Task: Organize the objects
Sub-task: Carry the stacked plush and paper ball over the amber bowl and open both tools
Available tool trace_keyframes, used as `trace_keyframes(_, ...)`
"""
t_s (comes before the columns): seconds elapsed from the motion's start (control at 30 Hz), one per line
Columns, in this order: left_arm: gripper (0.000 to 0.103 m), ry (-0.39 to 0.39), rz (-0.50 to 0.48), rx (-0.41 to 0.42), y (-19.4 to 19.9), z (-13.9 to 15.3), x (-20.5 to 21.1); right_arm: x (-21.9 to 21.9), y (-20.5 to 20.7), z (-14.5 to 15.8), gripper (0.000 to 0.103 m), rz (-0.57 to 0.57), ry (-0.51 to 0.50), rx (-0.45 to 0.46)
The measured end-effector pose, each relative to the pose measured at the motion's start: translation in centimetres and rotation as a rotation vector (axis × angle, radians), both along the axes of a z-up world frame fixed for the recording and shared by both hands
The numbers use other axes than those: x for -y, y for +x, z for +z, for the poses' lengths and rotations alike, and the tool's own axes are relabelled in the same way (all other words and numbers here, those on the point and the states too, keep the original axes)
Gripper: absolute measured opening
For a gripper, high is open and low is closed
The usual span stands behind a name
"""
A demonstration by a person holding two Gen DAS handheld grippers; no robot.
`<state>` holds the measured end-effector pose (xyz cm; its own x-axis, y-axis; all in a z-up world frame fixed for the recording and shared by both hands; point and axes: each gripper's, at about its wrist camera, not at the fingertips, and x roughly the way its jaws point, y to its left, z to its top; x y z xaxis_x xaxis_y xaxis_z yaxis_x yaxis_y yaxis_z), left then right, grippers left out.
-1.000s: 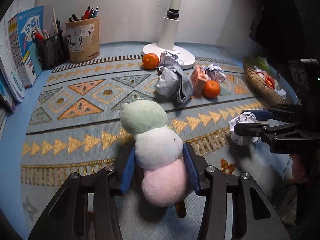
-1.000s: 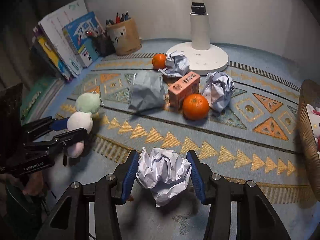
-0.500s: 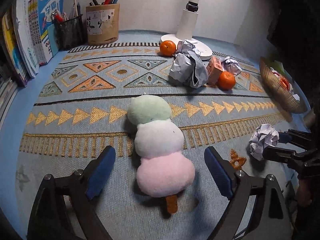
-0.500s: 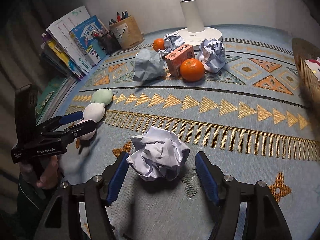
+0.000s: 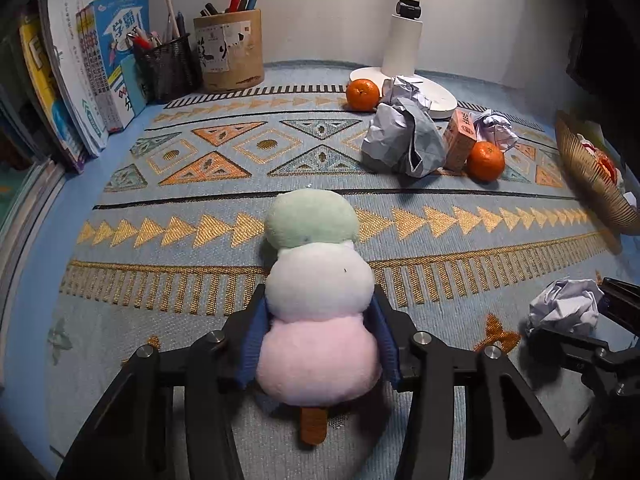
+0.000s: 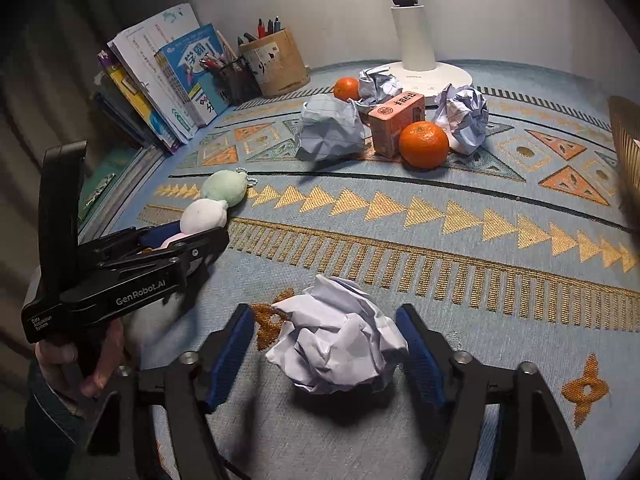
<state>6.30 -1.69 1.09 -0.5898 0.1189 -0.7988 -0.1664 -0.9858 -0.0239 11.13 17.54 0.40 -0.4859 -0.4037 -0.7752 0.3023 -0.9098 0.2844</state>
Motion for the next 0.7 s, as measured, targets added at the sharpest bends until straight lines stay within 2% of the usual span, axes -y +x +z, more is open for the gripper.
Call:
trace_keyframes(0.2,0.045,0.005,-0.033,-0.039,0.9,1.7,-1.1,0.2,0.9,0.5,0.042,0.009,0.02,-0.037)
trace_keyframes(0.27,0.045,-0.004,-0.05,-0.072,1.0,3.1,-2.0,-0.4,1.4,1.2,0.042,-0.004,0.026,-0.062)
trace_keyframes(0.37,0.045,0.024,-0.097,-0.126,0.9,5.8,-4.0,-2.3,2.3,3.1,0.042,-0.048,0.044,-0.118)
trace_keyframes(0.5,0.045,0.064,-0.19,-0.226,0.2,10.3,-8.5,-7.1,3.5,7.5,0.042,-0.16,0.067,-0.242)
trace_keyframes(0.63,0.045,0.119,-0.304,-0.303,-0.8,14.1,-14.4,-14.1,4.0,12.4,0.042,-0.351,0.112,-0.366)
trace_keyframes(0.7,0.045,0.152,-0.36,-0.319,-1.6,15.3,-17.6,-18.0,3.5,14.2,0.042,-0.447,0.091,-0.389)
